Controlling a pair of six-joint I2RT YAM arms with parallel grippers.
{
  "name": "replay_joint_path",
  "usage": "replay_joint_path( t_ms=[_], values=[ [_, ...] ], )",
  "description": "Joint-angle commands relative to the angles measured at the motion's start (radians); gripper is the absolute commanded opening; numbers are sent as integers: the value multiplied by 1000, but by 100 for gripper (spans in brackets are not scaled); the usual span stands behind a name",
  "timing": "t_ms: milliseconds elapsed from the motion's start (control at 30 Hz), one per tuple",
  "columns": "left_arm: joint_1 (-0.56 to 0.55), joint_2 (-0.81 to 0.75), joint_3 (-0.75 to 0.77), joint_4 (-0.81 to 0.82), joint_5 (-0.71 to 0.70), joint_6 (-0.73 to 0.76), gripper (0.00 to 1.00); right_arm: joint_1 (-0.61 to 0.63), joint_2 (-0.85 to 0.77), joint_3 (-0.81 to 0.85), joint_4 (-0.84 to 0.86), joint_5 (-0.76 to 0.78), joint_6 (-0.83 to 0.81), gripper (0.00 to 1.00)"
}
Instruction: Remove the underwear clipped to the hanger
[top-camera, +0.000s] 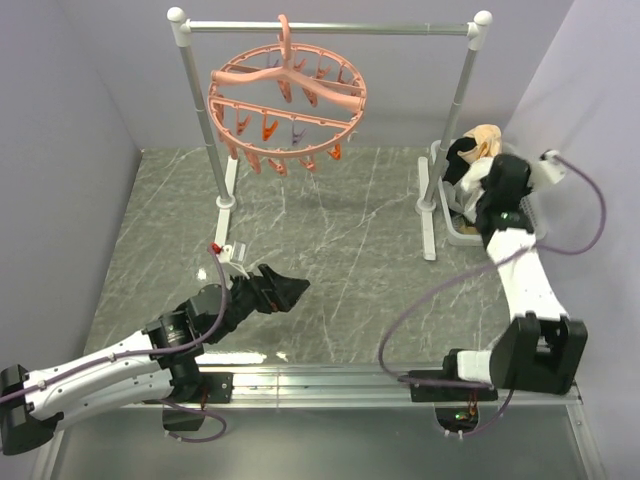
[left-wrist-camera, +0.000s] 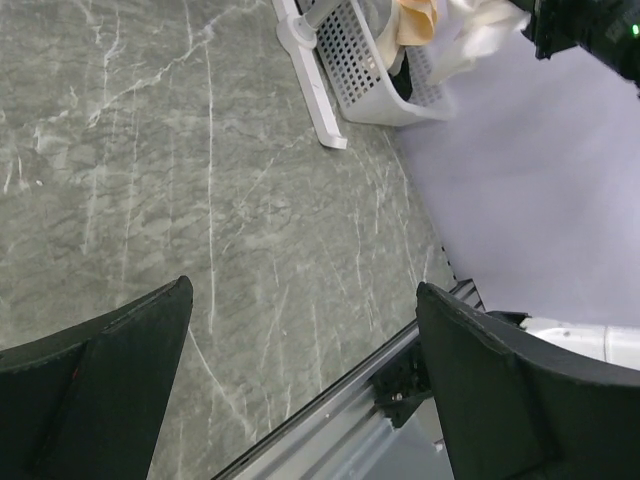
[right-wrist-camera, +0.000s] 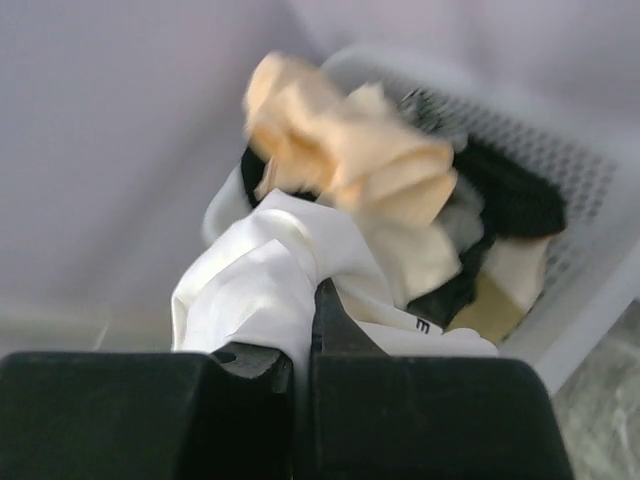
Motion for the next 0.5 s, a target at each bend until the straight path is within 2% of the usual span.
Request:
replay_joint_path(
  t_ms=[0,67,133,167,200,233,267,367,467],
  values=[
    [-4,-28,3,-46,28,9,99,-93,123,138,-74,-50,55,0],
    [-4,-31,14,-55,34,25,100,-101,238,249,-126,-37,39,4],
    [-2,-37,21,-52,43,32,99,-103,355,351,-178,-64,10,22],
    [-2,-44,23,-48,46,41,99,-103,389,382,-239,-78,6,50],
    [-2,-46,23,-39,51,43,99,-103,421,434,-275,-87,10,65],
    [-2,-55,26,-32,55,46,99,-103,465,453,-318,-99,10,93],
    [-2,-60,26,-29,55,51,100,-104,479,467,-332,-96,13,100],
    [-2,-78,31,-22,60,57,100,-100,448,453,-301,-125,-7,100],
    [-2,-83,44,-22,57,71,99,-92,342,413,-267,-139,-36,100]
  ],
)
